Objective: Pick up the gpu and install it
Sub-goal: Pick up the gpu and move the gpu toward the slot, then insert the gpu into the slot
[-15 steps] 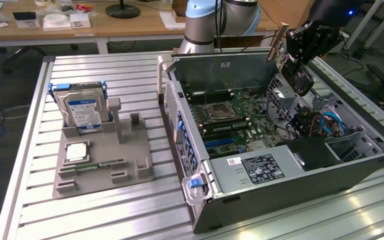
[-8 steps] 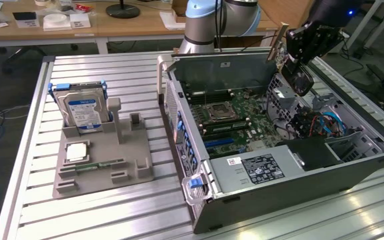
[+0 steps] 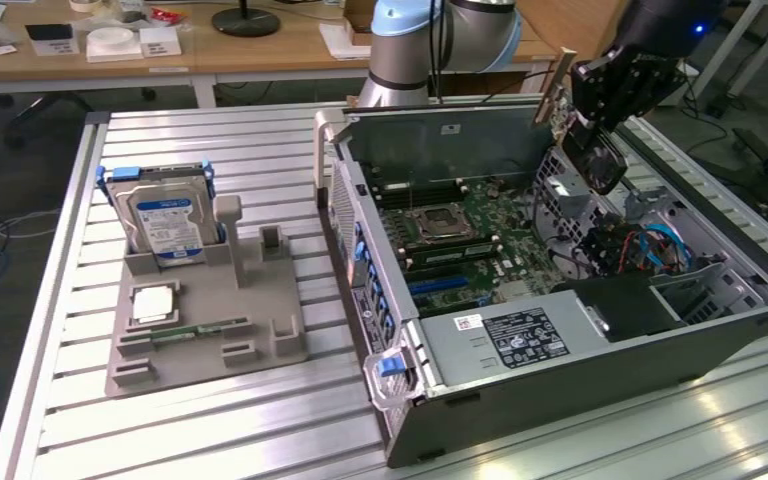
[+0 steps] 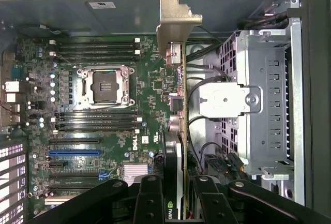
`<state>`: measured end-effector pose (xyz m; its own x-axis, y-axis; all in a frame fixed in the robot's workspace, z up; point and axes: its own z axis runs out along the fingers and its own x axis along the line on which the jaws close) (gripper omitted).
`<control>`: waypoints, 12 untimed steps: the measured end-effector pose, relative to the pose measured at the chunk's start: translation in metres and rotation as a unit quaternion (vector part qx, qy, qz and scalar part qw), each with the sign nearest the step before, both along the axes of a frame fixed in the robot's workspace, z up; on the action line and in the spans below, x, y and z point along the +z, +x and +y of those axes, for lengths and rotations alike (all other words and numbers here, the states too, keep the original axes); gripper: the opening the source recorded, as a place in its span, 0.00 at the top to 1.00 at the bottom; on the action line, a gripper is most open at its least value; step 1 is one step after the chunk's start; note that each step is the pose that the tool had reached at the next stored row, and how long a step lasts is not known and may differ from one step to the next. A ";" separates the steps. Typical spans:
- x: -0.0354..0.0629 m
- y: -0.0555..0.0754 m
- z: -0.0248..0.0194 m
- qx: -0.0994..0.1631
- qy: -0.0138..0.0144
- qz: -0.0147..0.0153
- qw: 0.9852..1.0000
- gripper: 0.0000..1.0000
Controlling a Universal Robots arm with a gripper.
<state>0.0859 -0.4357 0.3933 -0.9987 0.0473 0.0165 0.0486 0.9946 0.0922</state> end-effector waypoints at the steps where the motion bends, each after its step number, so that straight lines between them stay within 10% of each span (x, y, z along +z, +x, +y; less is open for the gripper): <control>1: 0.0000 0.000 0.0000 0.000 0.000 0.000 1.000 0.73; 12: 0.0000 0.000 0.0000 0.000 0.000 0.000 1.000 0.73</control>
